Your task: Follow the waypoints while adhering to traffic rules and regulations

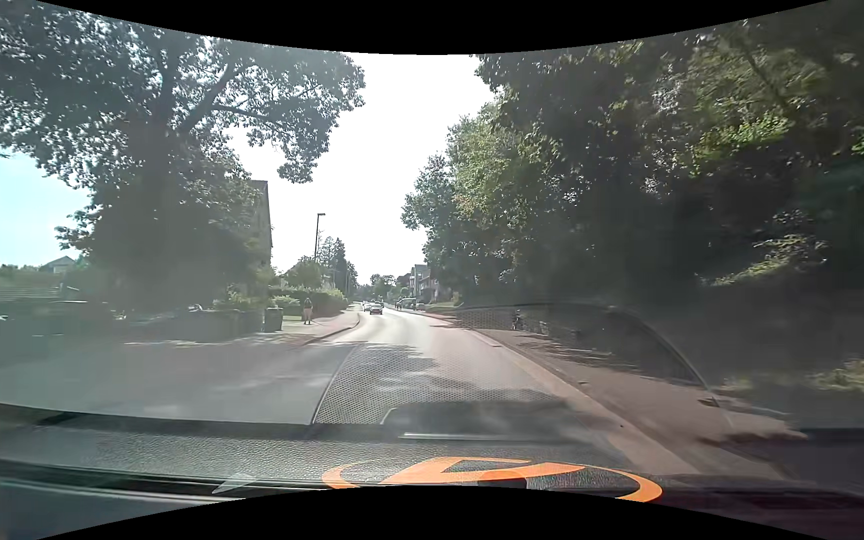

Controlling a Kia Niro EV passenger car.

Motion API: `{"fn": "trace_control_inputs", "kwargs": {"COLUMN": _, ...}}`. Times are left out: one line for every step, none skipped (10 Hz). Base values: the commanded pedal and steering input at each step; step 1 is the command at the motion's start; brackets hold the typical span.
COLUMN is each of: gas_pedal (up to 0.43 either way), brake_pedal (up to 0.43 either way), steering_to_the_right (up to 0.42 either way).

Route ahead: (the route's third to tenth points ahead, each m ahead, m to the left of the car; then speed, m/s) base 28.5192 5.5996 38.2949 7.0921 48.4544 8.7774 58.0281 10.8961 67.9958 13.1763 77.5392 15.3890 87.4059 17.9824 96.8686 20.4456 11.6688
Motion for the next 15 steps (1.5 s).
{"fn": "trace_control_inputs", "kwargs": {"gas_pedal": 0.13, "brake_pedal": 0.0, "steering_to_the_right": -0.016}}
{"fn": "trace_control_inputs", "kwargs": {"gas_pedal": 0.13, "brake_pedal": 0.0, "steering_to_the_right": -0.014}}
{"fn": "trace_control_inputs", "kwargs": {"gas_pedal": 0.13, "brake_pedal": 0.0, "steering_to_the_right": -0.014}}
{"fn": "trace_control_inputs", "kwargs": {"gas_pedal": 0.13, "brake_pedal": 0.0, "steering_to_the_right": -0.014}}
{"fn": "trace_control_inputs", "kwargs": {"gas_pedal": 0.13, "brake_pedal": 0.0, "steering_to_the_right": -0.014}}
{"fn": "trace_control_inputs", "kwargs": {"gas_pedal": 0.13, "brake_pedal": 0.0, "steering_to_the_right": -0.015}}
{"fn": "trace_control_inputs", "kwargs": {"gas_pedal": 0.13, "brake_pedal": 0.0, "steering_to_the_right": -0.017}}
{"fn": "trace_control_inputs", "kwargs": {"gas_pedal": 0.13, "brake_pedal": 0.0, "steering_to_the_right": -0.017}}
{"fn": "trace_control_inputs", "kwargs": {"gas_pedal": 0.13, "brake_pedal": 0.0, "steering_to_the_right": -0.017}}
{"fn": "trace_control_inputs", "kwargs": {"gas_pedal": 0.13, "brake_pedal": 0.0, "steering_to_the_right": -0.017}}
{"fn": "trace_control_inputs", "kwargs": {"gas_pedal": 0.13, "brake_pedal": 0.0, "steering_to_the_right": -0.017}}
{"fn": "trace_control_inputs", "kwargs": {"gas_pedal": 0.13, "brake_pedal": 0.0, "steering_to_the_right": -0.018}}
{"fn": "trace_control_inputs", "kwargs": {"gas_pedal": 0.13, "brake_pedal": 0.0, "steering_to_the_right": -0.018}}
{"fn": "trace_control_inputs", "kwargs": {"gas_pedal": 0.13, "brake_pedal": 0.0, "steering_to_the_right": -0.019}}
{"fn": "trace_control_inputs", "kwargs": {"gas_pedal": 0.13, "brake_pedal": 0.0, "steering_to_the_right": -0.019}}
